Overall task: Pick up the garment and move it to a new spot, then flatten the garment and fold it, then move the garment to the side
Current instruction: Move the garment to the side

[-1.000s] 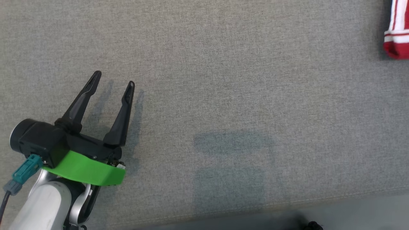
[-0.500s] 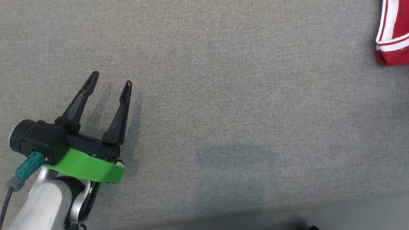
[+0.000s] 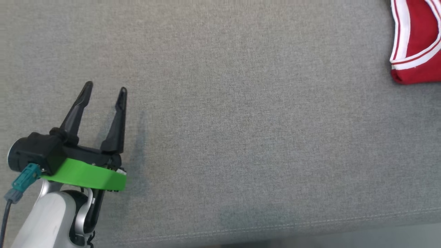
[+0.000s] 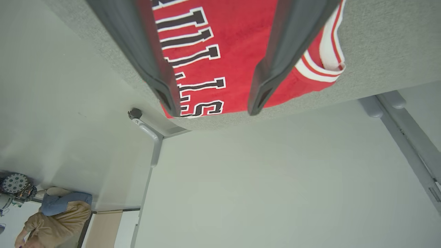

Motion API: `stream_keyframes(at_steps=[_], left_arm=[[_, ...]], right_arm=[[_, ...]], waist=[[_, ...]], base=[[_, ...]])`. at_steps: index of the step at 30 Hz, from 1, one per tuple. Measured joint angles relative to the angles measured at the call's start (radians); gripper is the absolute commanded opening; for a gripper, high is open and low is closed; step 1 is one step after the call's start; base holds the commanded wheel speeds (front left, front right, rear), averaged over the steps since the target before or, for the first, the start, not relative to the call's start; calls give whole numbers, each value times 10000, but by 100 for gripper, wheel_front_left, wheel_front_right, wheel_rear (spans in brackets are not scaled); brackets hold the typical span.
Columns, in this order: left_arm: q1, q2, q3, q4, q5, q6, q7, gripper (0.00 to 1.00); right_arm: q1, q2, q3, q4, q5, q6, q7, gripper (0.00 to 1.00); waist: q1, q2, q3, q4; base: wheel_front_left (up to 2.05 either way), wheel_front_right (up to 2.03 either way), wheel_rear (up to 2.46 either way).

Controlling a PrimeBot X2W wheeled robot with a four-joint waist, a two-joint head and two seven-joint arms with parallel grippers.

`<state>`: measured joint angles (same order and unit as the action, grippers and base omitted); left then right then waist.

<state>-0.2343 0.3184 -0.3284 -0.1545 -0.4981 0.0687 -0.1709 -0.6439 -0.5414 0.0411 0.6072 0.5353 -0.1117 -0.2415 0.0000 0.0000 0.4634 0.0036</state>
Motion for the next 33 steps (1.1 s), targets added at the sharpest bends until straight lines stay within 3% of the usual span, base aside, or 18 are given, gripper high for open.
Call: stream_keyframes(at_steps=[3, 11, 23, 33], left_arm=[[145, -56, 299, 401, -59, 75, -192, 100], [832, -148, 943, 1488, -211, 282, -387, 100], [2150, -228, 1131, 2456, -194, 332, -600, 100], [2997, -224, 995, 2391, -192, 316, -686, 100]], right_arm=[[313, 35, 109, -443, -113, 138, -142, 100], [1730, 945, 811, -1453, -593, 222, -140, 100], [4306, 2159, 1498, -2155, -1129, 115, -132, 100], [6239, 2366, 1457, -2846, -1528, -42, -132, 100]], waist=[[0, 0, -373, 54], [0, 0, -1455, 157], [-1, 0, -3163, 176], [-1, 0, -4578, 72]], base=[[0, 0, 0], [0, 0, 0], [0, 0, 0], [0, 0, 0]])
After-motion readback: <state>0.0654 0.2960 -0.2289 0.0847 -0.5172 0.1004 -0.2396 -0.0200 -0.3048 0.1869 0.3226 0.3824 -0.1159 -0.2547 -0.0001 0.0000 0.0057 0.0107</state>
